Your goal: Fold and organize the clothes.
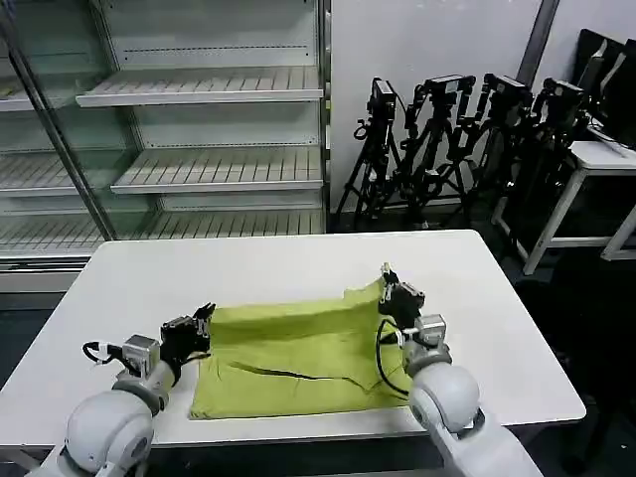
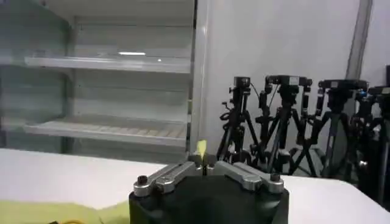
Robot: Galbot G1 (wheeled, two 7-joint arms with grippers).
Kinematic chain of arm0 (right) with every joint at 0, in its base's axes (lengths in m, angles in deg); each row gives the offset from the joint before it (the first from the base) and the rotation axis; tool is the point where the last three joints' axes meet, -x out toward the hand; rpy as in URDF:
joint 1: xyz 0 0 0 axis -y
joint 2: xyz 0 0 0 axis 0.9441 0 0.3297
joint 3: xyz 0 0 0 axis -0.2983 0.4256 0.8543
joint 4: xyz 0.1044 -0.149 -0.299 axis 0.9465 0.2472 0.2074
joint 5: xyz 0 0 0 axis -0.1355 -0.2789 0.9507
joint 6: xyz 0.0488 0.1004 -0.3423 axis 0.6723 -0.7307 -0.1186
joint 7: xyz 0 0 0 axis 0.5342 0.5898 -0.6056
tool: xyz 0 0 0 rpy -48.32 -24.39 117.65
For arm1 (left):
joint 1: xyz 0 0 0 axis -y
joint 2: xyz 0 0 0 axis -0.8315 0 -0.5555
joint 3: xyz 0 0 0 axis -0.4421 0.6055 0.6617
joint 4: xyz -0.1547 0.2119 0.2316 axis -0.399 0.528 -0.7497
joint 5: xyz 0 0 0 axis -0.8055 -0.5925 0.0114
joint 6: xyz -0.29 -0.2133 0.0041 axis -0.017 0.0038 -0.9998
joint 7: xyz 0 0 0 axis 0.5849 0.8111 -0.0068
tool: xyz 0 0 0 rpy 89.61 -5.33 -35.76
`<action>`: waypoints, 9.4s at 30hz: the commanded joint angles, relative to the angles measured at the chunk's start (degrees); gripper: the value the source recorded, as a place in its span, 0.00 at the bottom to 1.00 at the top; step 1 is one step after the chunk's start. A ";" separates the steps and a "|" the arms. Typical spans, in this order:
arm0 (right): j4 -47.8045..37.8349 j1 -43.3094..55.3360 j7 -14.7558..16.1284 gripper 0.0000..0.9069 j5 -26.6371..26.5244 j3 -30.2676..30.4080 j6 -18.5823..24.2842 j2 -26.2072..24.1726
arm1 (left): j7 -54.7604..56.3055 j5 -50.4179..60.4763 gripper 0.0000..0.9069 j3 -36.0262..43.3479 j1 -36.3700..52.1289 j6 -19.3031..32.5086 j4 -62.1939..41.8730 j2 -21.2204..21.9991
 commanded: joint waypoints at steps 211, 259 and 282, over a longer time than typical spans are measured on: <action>21.25 -37.54 -1.52 1.00 14.03 -15.56 1.15 10.03 | 3.38 -26.92 1.00 -5.26 -7.12 -0.11 -4.20 19.46; 25.86 -41.50 -1.42 1.00 14.38 -16.59 1.67 10.95 | 0.00 -41.36 0.04 -8.83 -7.75 2.77 -3.02 25.16; 24.74 -37.54 -1.61 1.00 11.00 -15.56 1.30 9.09 | -3.93 -25.42 0.03 -41.63 -8.89 -0.77 4.23 -9.34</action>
